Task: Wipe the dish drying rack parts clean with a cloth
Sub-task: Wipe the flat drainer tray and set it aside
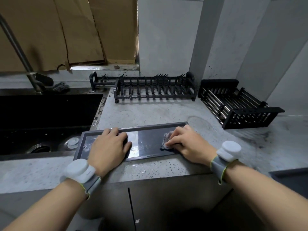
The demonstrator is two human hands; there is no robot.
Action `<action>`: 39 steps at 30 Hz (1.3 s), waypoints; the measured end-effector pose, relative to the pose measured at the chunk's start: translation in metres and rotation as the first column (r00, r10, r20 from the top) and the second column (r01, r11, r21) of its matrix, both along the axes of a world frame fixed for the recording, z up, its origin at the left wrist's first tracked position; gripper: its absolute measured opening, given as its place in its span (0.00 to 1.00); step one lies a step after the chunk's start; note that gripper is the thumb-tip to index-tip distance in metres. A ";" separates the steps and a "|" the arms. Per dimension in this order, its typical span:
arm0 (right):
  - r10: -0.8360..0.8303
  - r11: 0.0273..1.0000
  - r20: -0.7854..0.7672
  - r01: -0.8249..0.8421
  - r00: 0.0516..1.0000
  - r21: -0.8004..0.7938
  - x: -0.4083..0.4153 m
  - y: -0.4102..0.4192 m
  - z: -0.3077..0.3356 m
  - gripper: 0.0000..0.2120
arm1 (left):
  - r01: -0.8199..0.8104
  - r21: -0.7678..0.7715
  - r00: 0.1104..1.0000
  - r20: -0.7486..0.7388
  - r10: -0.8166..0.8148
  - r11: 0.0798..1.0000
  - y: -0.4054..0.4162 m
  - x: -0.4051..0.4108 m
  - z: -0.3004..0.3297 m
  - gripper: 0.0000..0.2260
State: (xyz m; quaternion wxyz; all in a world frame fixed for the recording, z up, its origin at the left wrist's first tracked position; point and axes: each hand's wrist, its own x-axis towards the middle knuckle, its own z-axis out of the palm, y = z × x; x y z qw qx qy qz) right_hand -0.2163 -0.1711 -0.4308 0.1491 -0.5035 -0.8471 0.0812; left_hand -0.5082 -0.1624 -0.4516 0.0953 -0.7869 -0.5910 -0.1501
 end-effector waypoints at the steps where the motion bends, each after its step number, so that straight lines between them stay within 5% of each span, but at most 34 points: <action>1: -0.024 1.000 0.039 0.025 0.999 -0.017 0.008 0.001 0.004 0.11 | -0.002 0.000 1.000 0.000 0.002 1.000 0.000 0.000 0.000 0.14; 5: -0.109 0.993 0.053 0.107 0.993 0.054 0.008 0.003 0.012 0.13 | -0.007 -0.007 1.000 -0.009 0.007 1.000 -0.001 0.002 0.000 0.14; 10: 0.110 0.993 -0.107 -0.106 0.988 0.047 -0.035 -0.020 -0.012 0.14 | -0.015 -0.007 1.000 -0.006 0.015 1.000 0.000 0.001 0.001 0.15; 17: -0.096 0.994 -0.033 0.098 0.995 0.045 0.008 -0.018 0.006 0.16 | -0.029 -0.044 0.999 -0.045 0.027 0.999 -0.002 0.003 0.004 0.16; 20: 0.046 0.992 -0.118 -0.032 0.992 0.121 -0.023 -0.031 0.001 0.13 | -0.033 -0.045 0.999 -0.037 0.032 0.998 -0.002 0.001 0.004 0.15; 23: 0.097 0.990 -0.068 -0.089 0.993 0.113 -0.026 -0.036 -0.015 0.13 | -0.040 -0.063 0.999 -0.040 0.037 0.997 -0.002 0.002 0.005 0.15; 30: -0.184 0.982 0.089 0.179 0.979 0.064 0.037 -0.013 0.012 0.15 | -0.025 -0.044 0.999 -0.036 0.024 0.999 -0.003 0.002 0.003 0.15; 35: -0.282 0.945 0.007 0.276 0.959 0.177 0.019 0.027 0.017 0.13 | -0.009 -0.020 0.999 -0.054 0.008 1.000 -0.001 0.001 0.001 0.21; 39: -0.288 0.958 0.307 0.269 0.907 0.104 0.019 0.044 0.011 0.12 | -0.019 -0.001 0.996 -0.085 0.019 1.000 -0.002 0.003 0.001 0.22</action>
